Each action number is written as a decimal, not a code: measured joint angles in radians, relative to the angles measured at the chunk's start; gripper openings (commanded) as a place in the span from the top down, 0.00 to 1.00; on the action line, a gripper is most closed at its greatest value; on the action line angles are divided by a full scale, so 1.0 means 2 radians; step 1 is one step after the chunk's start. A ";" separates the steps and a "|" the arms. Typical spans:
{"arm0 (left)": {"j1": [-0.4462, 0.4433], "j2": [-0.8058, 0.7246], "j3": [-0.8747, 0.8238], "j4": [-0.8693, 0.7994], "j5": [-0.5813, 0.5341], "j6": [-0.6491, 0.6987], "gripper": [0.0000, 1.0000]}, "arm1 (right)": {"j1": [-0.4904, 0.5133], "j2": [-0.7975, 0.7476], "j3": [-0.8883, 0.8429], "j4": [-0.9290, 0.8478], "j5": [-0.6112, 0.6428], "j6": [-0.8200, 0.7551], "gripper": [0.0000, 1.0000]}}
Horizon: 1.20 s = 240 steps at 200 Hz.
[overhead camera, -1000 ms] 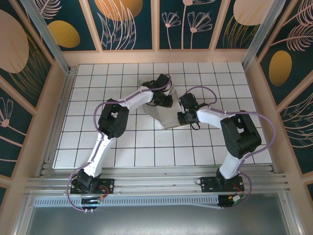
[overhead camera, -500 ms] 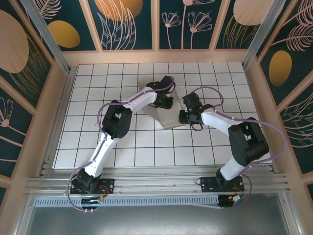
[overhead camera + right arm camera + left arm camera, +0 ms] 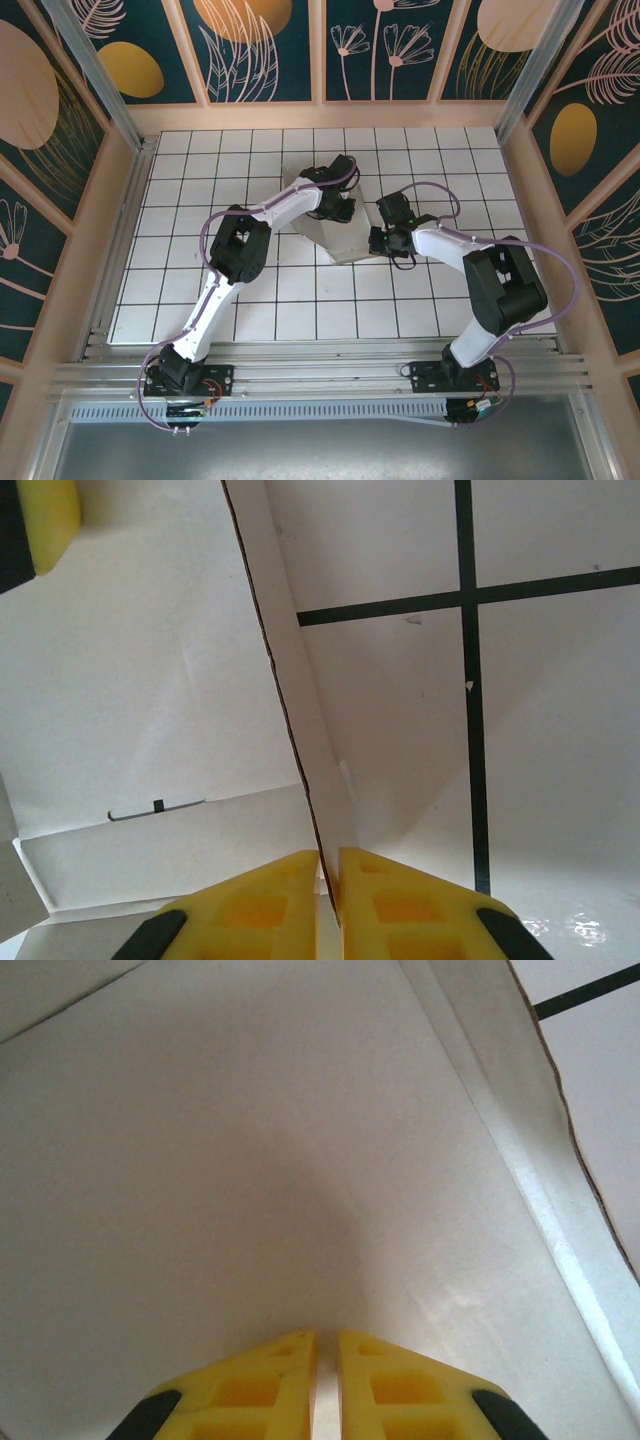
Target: Fold the paper box
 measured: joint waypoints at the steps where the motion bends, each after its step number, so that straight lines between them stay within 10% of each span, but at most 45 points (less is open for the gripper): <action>1: 0.000 0.000 0.000 0.000 0.000 0.000 0.87 | 0.000 0.000 0.000 0.000 -0.001 0.001 0.87; 240: 0.001 -0.003 -0.027 0.070 0.014 -0.009 0.88 | -0.030 0.024 -0.039 0.150 -0.088 0.283 0.92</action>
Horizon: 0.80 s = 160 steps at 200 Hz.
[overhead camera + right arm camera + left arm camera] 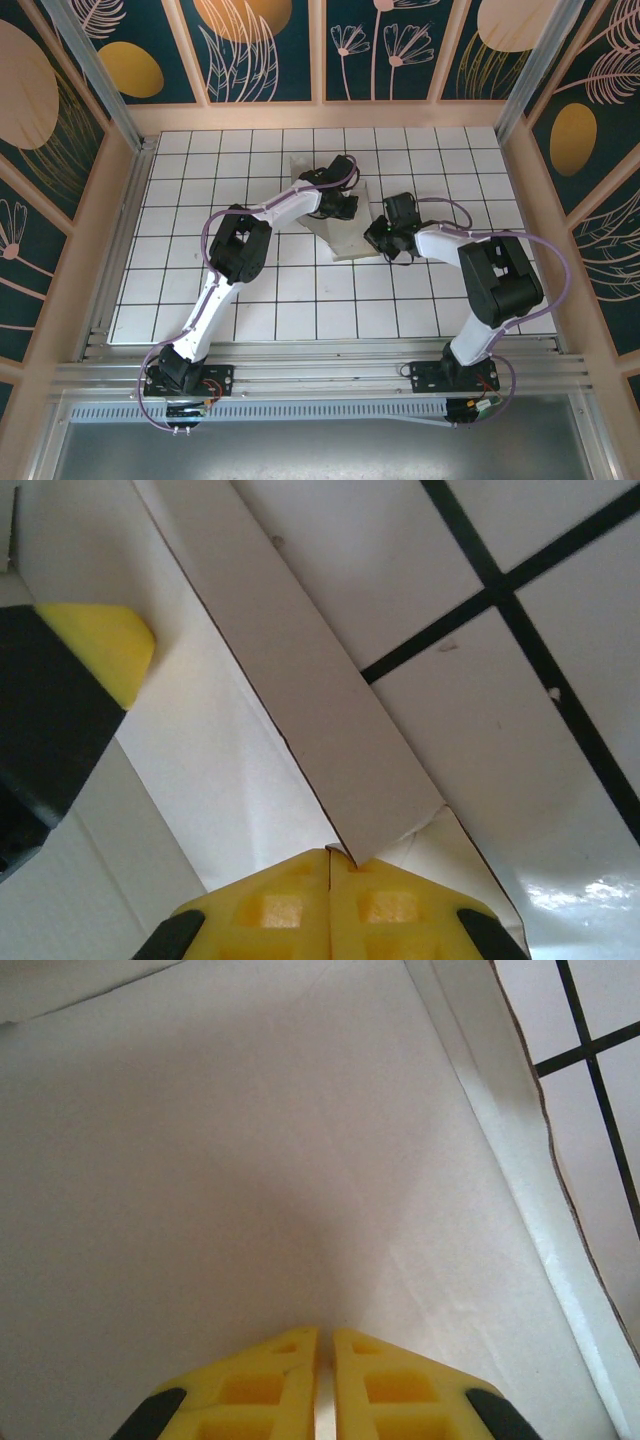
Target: Fold the paper box
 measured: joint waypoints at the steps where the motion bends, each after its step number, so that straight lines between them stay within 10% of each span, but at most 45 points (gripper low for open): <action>1: 0.000 0.000 0.000 0.000 0.000 0.000 0.88 | 0.000 0.000 -0.001 0.002 -0.001 0.001 0.92; 160: -0.007 0.000 -0.001 0.002 0.012 0.000 0.89 | -0.028 0.000 -0.074 0.231 -0.036 0.102 0.81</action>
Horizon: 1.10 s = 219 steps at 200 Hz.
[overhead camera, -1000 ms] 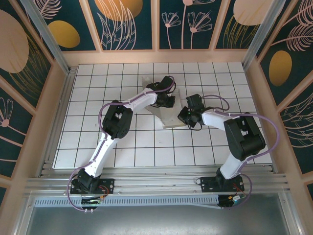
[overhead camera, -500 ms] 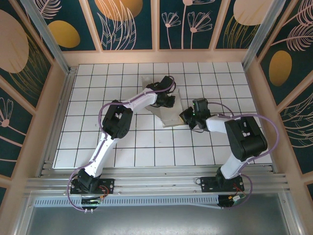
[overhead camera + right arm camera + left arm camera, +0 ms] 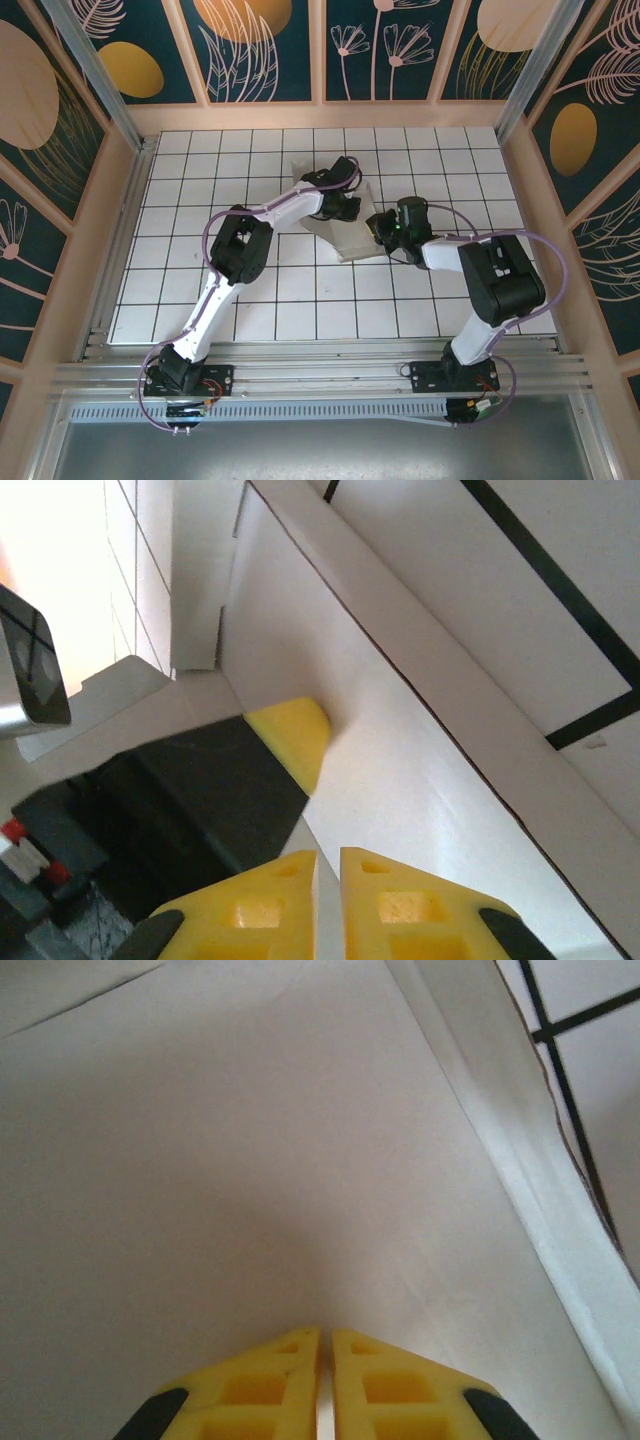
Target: Fold the paper box
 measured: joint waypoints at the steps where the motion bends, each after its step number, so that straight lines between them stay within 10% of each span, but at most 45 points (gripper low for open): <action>1: 0.000 0.000 0.000 0.000 0.000 0.000 0.89 | 0.000 0.000 0.000 0.000 0.000 -0.001 0.81; 77: -0.003 0.001 0.006 -0.010 0.005 0.000 0.88 | -0.009 -0.108 0.024 -0.146 0.024 -0.193 0.71; 117: -0.004 0.004 0.014 -0.019 0.009 0.000 0.88 | -0.058 -0.160 0.035 -0.249 0.020 -0.323 0.99; 219: -0.004 0.005 0.016 -0.023 0.011 0.000 0.88 | -0.045 -0.077 0.000 -0.269 -0.020 -0.345 1.00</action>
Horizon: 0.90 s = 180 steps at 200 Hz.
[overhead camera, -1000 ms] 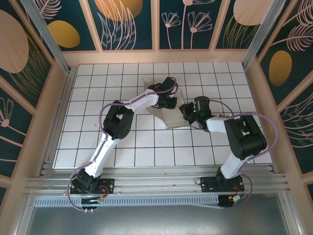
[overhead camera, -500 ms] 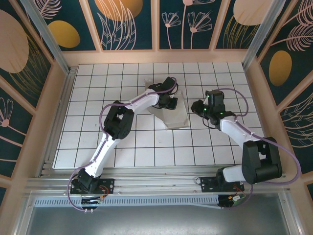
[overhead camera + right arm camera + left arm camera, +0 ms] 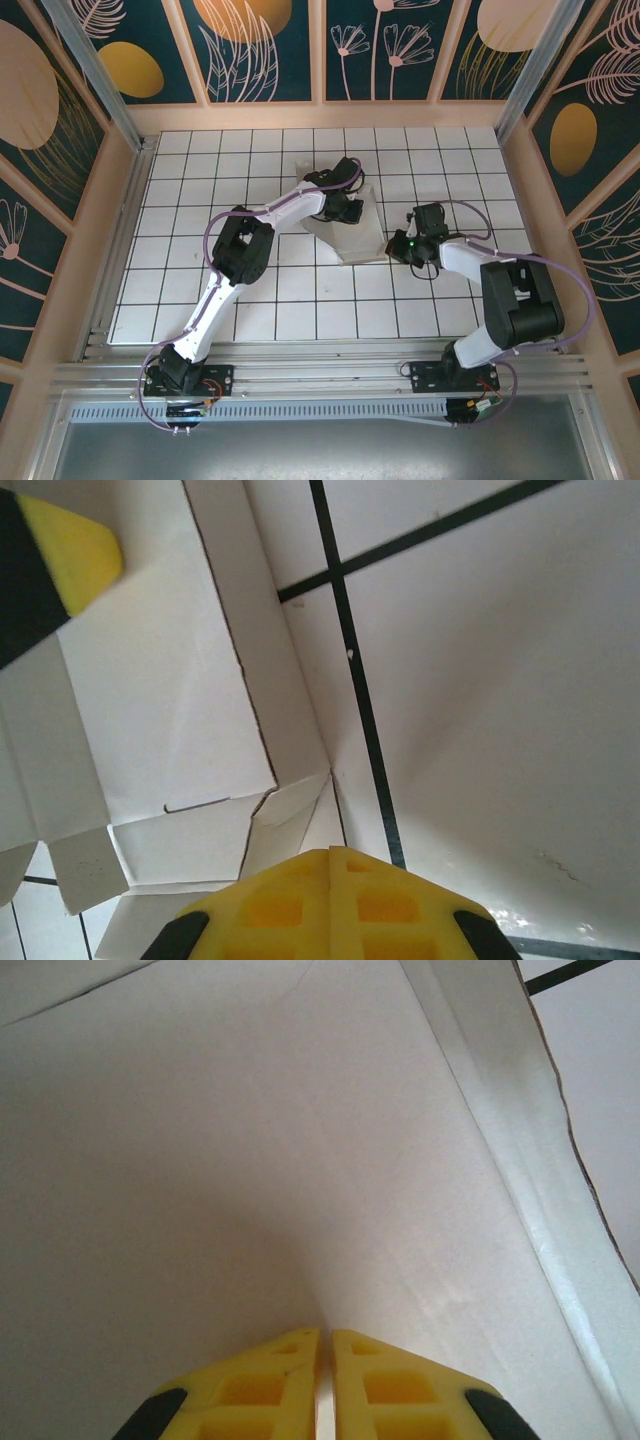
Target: Fold the paper box
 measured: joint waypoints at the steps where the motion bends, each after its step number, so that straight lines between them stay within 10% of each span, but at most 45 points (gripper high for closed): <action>1: 0.000 0.000 0.000 0.000 0.000 0.000 0.88 | 0.000 0.001 0.000 0.001 -0.001 0.001 1.00; 180: 0.002 0.000 0.002 -0.002 -0.008 0.000 0.88 | 0.045 0.095 0.061 0.082 0.058 0.092 1.00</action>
